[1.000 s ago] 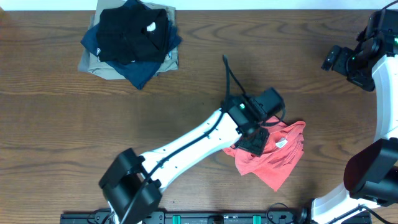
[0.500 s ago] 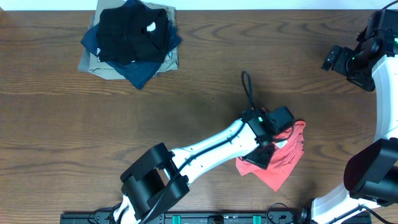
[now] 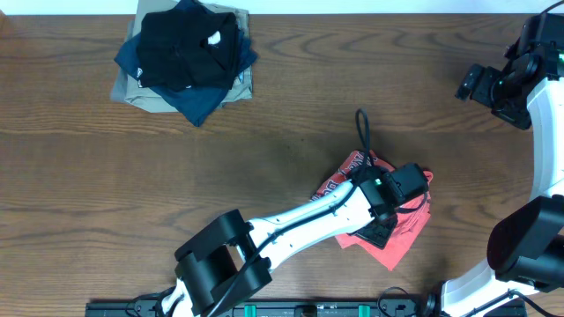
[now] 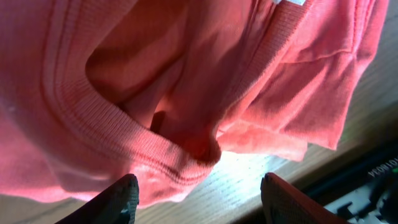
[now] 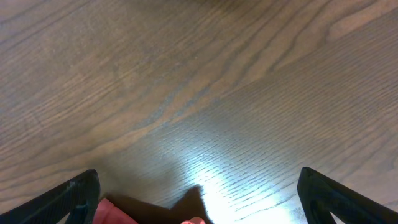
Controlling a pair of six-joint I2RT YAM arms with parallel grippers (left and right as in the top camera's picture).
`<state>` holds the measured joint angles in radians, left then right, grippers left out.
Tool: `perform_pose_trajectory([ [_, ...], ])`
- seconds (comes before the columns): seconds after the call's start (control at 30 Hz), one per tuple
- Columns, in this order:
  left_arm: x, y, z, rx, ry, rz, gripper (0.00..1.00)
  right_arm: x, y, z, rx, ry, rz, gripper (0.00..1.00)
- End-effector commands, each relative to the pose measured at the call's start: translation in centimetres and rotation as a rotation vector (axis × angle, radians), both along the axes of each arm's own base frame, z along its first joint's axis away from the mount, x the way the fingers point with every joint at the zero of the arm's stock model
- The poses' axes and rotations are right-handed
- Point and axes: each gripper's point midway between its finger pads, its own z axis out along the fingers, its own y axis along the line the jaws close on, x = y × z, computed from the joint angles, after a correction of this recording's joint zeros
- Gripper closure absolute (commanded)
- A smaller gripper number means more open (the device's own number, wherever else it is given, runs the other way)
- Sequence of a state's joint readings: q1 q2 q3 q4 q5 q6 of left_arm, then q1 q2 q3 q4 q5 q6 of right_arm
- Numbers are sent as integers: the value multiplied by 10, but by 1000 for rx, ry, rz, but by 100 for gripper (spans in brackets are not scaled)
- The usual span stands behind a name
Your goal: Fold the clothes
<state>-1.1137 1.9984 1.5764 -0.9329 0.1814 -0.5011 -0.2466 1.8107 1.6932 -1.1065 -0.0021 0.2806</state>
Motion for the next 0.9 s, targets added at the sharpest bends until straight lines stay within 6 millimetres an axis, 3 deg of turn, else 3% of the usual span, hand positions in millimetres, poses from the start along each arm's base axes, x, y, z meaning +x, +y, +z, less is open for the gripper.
perform_pose_trajectory([
  [0.0,3,3,-19,52,-14,9,36,0,-2,0,-10,3,-1,1],
  [0.3,5,0,-20,42,-19,9,50,0,-2,0,-10,3,-1,1],
  [0.53,7,-3,-20,29,-26,6,93,0,-3,0,-10,2,-1,1],
  [0.73,6,-4,-18,24,-21,5,94,0,-3,0,-10,2,-1,1],
  [0.87,-3,-12,2,-30,25,-6,94,0,-2,0,-10,3,-1,1],
])
